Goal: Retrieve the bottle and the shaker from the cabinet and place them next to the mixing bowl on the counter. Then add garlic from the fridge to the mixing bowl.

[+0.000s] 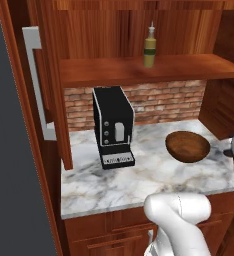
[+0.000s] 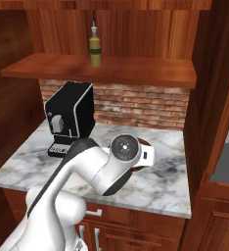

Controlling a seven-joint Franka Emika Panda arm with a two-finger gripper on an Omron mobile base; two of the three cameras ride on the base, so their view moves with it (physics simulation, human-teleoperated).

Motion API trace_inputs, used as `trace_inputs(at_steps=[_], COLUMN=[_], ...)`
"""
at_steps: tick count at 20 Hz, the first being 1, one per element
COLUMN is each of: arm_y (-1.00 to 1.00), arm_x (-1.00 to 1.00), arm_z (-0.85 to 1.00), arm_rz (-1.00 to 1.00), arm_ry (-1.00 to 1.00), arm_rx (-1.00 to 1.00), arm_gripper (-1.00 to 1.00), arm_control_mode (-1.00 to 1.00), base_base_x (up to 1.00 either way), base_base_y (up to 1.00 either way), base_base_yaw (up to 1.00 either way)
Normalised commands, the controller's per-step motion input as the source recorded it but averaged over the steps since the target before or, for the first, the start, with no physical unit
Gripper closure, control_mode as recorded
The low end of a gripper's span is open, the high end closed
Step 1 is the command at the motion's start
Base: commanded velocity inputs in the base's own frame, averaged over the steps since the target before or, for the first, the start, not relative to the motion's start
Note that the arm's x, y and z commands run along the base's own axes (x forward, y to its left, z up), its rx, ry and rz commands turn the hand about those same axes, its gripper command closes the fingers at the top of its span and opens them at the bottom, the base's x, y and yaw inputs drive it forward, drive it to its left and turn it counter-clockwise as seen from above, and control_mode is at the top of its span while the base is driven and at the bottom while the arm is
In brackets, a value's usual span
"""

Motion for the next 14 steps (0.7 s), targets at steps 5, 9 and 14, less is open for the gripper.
trace_inputs(at_steps=[5, 9, 14], arm_y=[-0.30, -0.28, -0.27], arm_x=[0.03, 0.15, 0.19], arm_z=[-0.61, -0.62, -0.60], arm_rz=[-0.06, -0.05, -0.03], arm_ry=[0.00, 0.00, 0.00], arm_rx=[0.00, 0.00, 0.00], arm_gripper=[1.00, 1.00, 1.00], arm_control_mode=[-1.00, -1.00, -1.00], base_base_x=[0.00, 0.00, 0.00], base_base_y=[0.00, 0.00, 0.00], base_base_yaw=[0.00, 0.00, 0.00])
